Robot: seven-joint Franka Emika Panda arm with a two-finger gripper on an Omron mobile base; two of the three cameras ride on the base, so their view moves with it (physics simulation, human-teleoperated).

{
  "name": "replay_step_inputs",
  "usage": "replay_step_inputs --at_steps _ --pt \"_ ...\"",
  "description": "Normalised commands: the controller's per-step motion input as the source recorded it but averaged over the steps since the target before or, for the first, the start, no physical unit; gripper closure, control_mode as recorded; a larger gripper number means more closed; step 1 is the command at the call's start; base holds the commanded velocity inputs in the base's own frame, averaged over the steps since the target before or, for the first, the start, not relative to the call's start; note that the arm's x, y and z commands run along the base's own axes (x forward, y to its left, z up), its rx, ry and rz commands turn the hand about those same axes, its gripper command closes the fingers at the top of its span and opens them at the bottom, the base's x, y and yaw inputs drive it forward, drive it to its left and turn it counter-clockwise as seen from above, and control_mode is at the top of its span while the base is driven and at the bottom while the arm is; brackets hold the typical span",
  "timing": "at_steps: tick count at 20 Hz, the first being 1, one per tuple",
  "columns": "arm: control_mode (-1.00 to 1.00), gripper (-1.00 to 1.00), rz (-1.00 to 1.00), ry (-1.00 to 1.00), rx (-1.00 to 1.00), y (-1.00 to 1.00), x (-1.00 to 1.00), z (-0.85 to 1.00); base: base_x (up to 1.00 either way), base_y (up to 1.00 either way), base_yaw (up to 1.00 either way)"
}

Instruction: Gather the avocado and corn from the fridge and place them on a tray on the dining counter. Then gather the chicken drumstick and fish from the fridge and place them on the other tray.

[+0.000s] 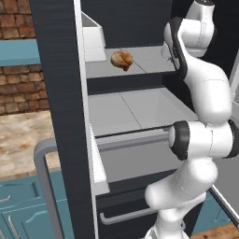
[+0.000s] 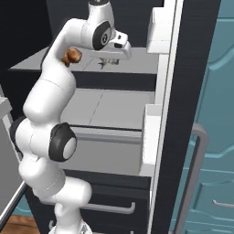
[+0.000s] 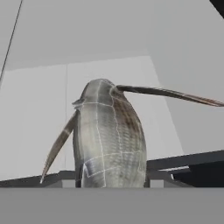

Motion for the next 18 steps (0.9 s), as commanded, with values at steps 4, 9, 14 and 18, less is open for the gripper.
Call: replay_step_inputs --at_steps 4,9,14,18 --pt "-1.0 1.0 -0.01 -0.01 0.01 0.11 -1.0 -0.18 0.0 0.0 0.0" --pt "-1.0 1.0 -0.01 0.0 0.0 0.15 -1.0 -0.25 0.0 0.0 0.0" --pt "-1.0 1.0 -0.02 0.0 0.0 0.26 -1.0 -0.36 0.0 0.0 0.0" --pt "-1.0 1.0 -0.04 0.02 0.0 0.36 -1.0 -0.36 0.0 0.0 0.0"
